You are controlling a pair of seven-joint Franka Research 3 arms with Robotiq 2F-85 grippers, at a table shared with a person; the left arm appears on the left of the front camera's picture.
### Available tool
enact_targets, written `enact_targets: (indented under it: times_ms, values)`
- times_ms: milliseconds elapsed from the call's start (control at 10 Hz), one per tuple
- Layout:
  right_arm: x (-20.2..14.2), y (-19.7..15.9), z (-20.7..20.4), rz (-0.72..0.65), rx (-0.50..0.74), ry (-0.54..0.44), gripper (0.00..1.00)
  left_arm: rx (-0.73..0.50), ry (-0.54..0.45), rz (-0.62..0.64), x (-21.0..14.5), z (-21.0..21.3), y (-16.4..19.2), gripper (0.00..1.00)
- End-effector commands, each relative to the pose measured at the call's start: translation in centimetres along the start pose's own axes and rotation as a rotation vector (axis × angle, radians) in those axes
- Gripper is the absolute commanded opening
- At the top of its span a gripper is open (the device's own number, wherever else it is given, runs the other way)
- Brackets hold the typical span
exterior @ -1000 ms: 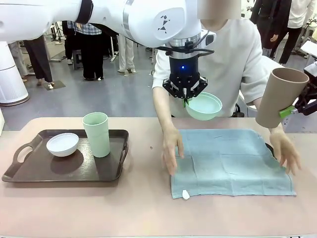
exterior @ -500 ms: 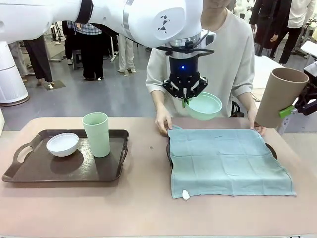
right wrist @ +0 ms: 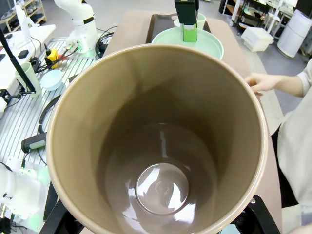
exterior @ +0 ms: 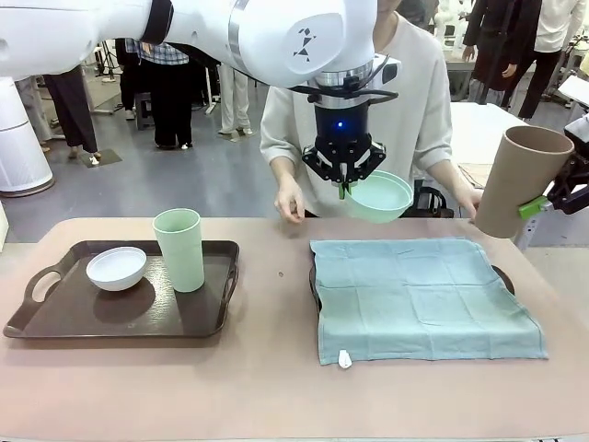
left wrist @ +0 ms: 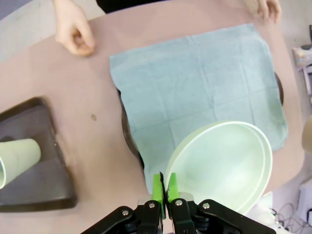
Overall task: Set up a tray with a mat and arrange the tableware.
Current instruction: Place the Picnic Bowl and Reusable plastic cup back onto the Handle tray in front of the human's position.
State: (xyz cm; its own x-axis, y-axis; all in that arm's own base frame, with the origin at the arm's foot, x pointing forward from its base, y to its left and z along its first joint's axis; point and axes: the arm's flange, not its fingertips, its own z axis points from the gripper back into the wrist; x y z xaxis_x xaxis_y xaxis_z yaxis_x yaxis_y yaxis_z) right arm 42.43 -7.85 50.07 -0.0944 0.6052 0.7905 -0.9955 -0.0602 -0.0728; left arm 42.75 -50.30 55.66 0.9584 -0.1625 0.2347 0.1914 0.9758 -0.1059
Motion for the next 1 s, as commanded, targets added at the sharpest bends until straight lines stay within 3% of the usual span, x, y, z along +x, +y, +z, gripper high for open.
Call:
enact_targets:
  times_ms: [0,300,400,900]
  values:
    - [0.3,0.1,0.1,0.014,-0.012,-0.015,0.00,0.007,-0.006,-0.015,0.0,0.1,0.2,0.00]
    - [0.3,0.1,0.1,0.014,-0.012,-0.015,0.00,0.007,-0.006,-0.015,0.0,0.1,0.2,0.00]
    - [0.0,0.0,0.0,0.000,0.000,0.000,0.82,0.000,0.000,0.000,0.0,0.0,0.0,0.04]
    - [-6.8,-4.1,-5.8,0.013,0.105,0.014,0.82,-0.031,0.030,0.053,2.3,-9.2,1.9,0.04]
